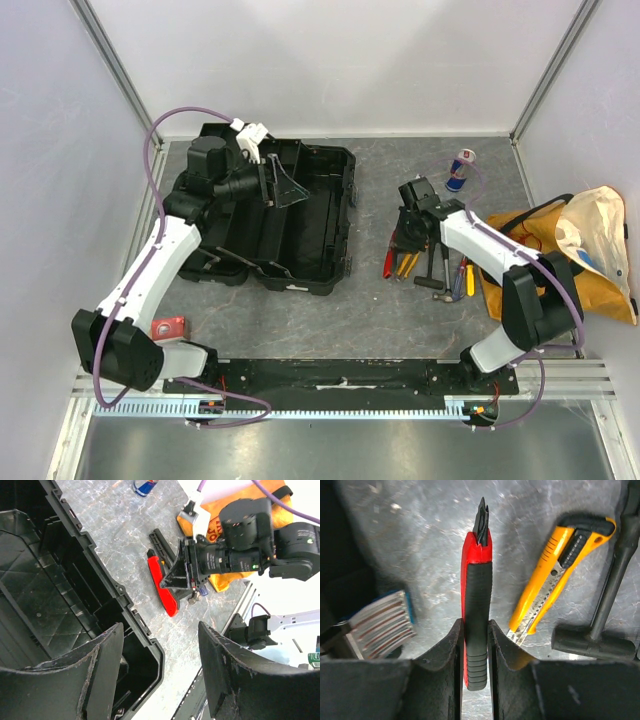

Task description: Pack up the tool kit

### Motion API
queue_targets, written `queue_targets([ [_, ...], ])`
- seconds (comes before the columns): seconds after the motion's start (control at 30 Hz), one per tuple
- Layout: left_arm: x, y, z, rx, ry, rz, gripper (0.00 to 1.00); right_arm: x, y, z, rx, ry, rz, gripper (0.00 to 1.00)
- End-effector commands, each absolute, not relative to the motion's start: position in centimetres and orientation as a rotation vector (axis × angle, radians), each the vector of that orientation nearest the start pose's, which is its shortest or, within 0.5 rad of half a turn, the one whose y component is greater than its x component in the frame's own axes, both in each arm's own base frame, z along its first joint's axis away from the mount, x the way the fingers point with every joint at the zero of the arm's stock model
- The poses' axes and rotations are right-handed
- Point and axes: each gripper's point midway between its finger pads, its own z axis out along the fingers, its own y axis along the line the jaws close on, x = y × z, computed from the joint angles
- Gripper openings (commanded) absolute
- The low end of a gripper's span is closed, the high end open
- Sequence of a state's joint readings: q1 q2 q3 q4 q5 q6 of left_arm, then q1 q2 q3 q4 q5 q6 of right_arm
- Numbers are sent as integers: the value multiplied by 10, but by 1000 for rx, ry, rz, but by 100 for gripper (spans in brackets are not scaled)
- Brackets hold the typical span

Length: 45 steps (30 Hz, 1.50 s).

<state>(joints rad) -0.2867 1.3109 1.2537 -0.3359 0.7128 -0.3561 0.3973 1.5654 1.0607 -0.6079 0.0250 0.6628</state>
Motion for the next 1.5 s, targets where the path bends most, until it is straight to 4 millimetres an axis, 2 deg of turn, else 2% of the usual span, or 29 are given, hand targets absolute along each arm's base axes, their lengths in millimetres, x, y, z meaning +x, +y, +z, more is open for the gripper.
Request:
queue_targets([
  [0.0, 318, -240, 325, 446, 1920, -1184, 67, 339, 170, 142, 292, 2514, 425, 0],
  [0.03, 318, -242, 325, 448, 1919, -1187, 67, 347, 171, 156, 285, 2468, 447, 0],
  [0.2, 320, -251, 325, 464, 1906, -1211, 70, 370, 213, 226, 175, 2277, 744, 0],
  [0.3, 321, -261, 322, 472, 1911, -1242, 71, 375, 239, 258, 146, 2180, 947, 0],
  [0.43, 320, -285, 315, 504, 1928, -1260, 75, 376, 267, 290, 130, 2083, 1180, 0],
  [0.53, 322, -301, 305, 509, 1972, -1207, 78, 377, 279, 304, 126, 2042, 1257, 0],
  [0.63, 331, -308, 287, 513, 2041, -1083, 80, 375, 288, 313, 106, 2014, 1302, 0],
  [0.73, 331, -314, 283, 534, 2046, -1023, 82, 374, 294, 316, 99, 2006, 1336, 0],
  [0.9, 336, -316, 272, 537, 2073, -909, 84, 372, 298, 322, 85, 1988, 1371, 0],
  [1.03, 347, -310, 263, 482, 2118, -809, 83, 371, 299, 323, 82, 1990, 1380, 0],
  [1.07, 348, -308, 262, 462, 2127, -800, 80, 371, 298, 321, 82, 1994, 1376, 0],
  [1.17, 348, -307, 266, 452, 2117, -793, 57, 371, 298, 316, 84, 2012, 1367, 0],
  [1.2, 349, -306, 269, 447, 2110, -789, 43, 372, 298, 311, 96, 2023, 1355, 0],
  [1.3, 352, -301, 271, 436, 2101, -750, 15, 375, 295, 305, 126, 2044, 1320, 3],
  [1.33, 353, -297, 272, 434, 2098, -730, 7, 377, 293, 305, 132, 2047, 1307, 8],
  [1.43, 358, -285, 278, 413, 2082, -644, 4, 383, 287, 305, 168, 2045, 1258, 30],
  [1.47, 361, -280, 280, 397, 2077, -615, 3, 385, 285, 305, 183, 2045, 1242, 48],
])
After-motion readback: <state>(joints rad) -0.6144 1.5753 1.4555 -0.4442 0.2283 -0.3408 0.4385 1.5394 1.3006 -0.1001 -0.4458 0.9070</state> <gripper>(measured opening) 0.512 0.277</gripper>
